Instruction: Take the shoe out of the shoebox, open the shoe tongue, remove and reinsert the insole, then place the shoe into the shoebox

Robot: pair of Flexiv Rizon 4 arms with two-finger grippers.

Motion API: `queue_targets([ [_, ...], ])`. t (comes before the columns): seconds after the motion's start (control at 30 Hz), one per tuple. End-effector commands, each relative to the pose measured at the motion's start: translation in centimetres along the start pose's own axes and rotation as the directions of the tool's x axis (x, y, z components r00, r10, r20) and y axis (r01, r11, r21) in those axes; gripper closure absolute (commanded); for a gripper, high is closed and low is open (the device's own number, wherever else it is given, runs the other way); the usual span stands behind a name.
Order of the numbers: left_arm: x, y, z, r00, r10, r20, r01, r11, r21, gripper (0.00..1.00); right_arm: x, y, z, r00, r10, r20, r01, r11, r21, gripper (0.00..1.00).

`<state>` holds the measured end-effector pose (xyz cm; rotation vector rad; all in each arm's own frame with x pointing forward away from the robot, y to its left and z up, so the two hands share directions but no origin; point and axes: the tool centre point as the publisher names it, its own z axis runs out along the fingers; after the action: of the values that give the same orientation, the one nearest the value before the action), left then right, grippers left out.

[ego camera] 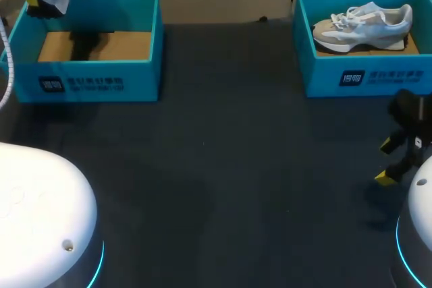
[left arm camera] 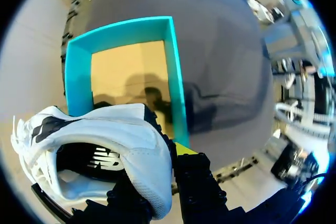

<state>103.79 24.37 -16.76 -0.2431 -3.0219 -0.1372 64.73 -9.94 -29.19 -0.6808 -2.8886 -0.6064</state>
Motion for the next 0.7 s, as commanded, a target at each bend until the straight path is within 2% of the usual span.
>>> queue_targets([
  [0.03, -1.7, 1.5, -0.1, 0.989, 0.143, -0.037, -0.143, 0.99, -0.004, 1.0, 0.0, 0.0, 0.1, 1.0, 0.001, 0.002, -0.001, 1.0, 0.002, 0.0],
  [0.17, -0.8, 2.2, 0.3, 0.932, 0.355, -0.07, -0.359, 0.931, -0.062, 1.0, 0.0, 0.0, 0.1, 1.0, 0.001, 0.002, -0.001, 1.0, 0.002, 0.0],
  [0.2, -0.4, 2.3, 0.5, 0.897, 0.436, -0.075, -0.441, 0.893, -0.085, 1.0, 0.0, 0.0, 0.1, 1.0, 0.001, 0.002, -0.001, 1.0, 0.002, 0.0],
  [0.23, -0.2, 2.5, 0.6, 0.892, 0.447, -0.069, -0.452, 0.882, -0.132, 1.0, 0.0, 0.0, 0.1, 1.0, 0.001, 0.002, -0.001, 1.0, 0.002, 0.0],
  [0.33, 0.5, 3.3, 0.9, 0.786, 0.618, -0.03, -0.608, 0.763, -0.218, 1.0, 0.0, 0.0, 0.1, 1.0, 0.001, 0.002, -0.001, 1.0, 0.002, 0.0],
  [0.37, 0.9, 3.7, 1.1, 0.717, 0.696, -0.04, -0.685, 0.693, -0.225, 1.0, 0.0, 0.0, 0.1, 1.0, 0.001, 0.002, -0.001, 1.0, 0.002, 0.0],
  [0.4, 0.9, 4.1, 1.3, 0.688, 0.725, -0.046, -0.713, 0.662, -0.232, 1.0, 0.0, 0.0, 0.1, 1.0, 0.001, 0.002, -0.001, 1.0, 0.002, 0.0],
  [0.7, 0.9, 4.1, 1.3, 0.688, 0.725, -0.046, -0.713, 0.662, -0.232, 1.0, 0.0, 0.0, 0.1, 1.0, 0.001, 0.002, -0.001, 1.0, 0.002, 0.0],
])
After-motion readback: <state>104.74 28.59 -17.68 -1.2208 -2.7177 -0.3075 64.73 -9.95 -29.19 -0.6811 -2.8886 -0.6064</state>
